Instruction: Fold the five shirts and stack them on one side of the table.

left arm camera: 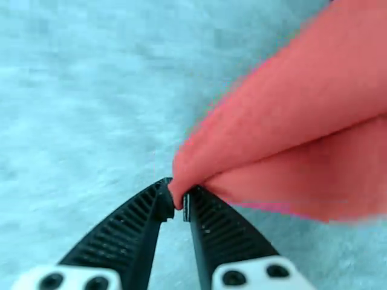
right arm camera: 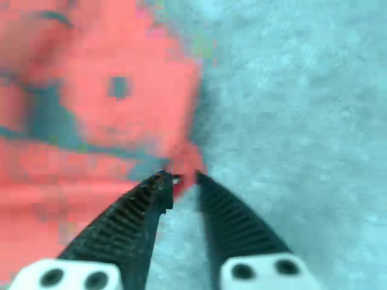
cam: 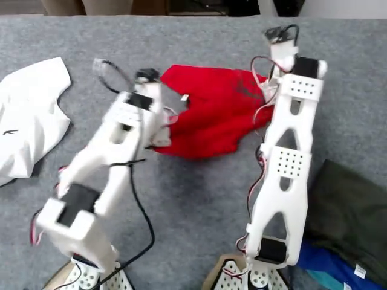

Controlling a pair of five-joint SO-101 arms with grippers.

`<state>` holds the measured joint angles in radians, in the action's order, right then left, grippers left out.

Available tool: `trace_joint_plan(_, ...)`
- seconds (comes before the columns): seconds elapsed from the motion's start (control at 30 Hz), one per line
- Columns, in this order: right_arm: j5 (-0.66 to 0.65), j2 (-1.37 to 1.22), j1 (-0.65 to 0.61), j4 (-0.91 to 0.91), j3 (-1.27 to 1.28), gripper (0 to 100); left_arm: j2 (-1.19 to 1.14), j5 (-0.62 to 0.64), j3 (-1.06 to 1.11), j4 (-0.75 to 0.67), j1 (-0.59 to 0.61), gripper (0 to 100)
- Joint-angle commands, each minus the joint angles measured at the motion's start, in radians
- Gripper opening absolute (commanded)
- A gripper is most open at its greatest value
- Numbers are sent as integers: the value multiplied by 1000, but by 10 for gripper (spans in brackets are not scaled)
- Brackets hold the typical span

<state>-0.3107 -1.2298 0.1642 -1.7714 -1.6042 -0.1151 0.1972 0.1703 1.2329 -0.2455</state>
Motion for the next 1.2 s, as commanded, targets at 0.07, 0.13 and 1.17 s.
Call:
trace_joint_plan(0.07,-3,239,22,-15,-12,196,263,-132,-5,133,146,19)
trace_joint_plan(0.13,-3,302,21,-15,-12,199,338,-183,-5,175,198,19)
trace_joint_plan(1.17,118,-8,-662,241,286,176,579,-453,-354,367,772,19)
